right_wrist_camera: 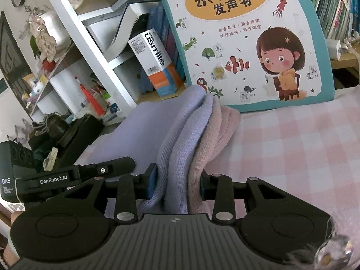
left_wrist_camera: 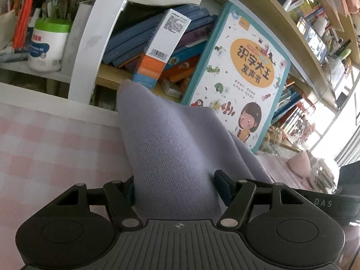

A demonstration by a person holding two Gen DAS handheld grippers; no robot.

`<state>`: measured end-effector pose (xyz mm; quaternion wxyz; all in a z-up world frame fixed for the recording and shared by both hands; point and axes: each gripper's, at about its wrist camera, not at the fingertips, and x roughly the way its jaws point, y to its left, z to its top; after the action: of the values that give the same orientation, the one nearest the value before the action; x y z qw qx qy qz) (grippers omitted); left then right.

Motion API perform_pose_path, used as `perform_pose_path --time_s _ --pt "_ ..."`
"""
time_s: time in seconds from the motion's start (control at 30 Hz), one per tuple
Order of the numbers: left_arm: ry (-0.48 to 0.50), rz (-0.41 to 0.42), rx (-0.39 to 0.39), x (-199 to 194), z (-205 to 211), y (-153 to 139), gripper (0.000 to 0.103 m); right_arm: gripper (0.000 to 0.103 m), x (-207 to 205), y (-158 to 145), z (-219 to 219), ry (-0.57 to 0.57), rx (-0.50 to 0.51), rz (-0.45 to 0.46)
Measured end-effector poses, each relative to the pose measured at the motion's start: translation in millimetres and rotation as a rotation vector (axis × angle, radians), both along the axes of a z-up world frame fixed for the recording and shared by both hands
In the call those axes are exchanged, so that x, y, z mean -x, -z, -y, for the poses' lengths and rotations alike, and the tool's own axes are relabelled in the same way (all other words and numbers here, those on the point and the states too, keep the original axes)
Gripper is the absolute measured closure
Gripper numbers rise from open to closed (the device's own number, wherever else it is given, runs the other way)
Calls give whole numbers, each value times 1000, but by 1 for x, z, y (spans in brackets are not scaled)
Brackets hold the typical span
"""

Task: Fold clothes

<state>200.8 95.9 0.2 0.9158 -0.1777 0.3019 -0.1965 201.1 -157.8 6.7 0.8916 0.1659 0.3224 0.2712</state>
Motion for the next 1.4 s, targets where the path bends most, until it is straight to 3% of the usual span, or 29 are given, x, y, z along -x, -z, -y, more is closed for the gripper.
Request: perform_pose_path --time_s 0.33,0.57,0.8,1.03,1.27,1.4 --pt "-16 14 1 -10 1 9 34 68 -13 11 3 29 -12 -9" --pt "-30 4 -3 -9 1 11 26 61 -11 13 2 44 -2 -4" --pt "-40 37 -113 8 13 -2 13 38 7 3 2 47 59 61" --pt "-101 110 -140 39 10 -17 10 30 40 -9 8 61 140 170" --pt "-125 201 -292 80 35 -31 9 24 73 -10 13 120 258 243" --pt "-103 237 -312 103 51 -34 5 21 89 -8 17 134 300 257"
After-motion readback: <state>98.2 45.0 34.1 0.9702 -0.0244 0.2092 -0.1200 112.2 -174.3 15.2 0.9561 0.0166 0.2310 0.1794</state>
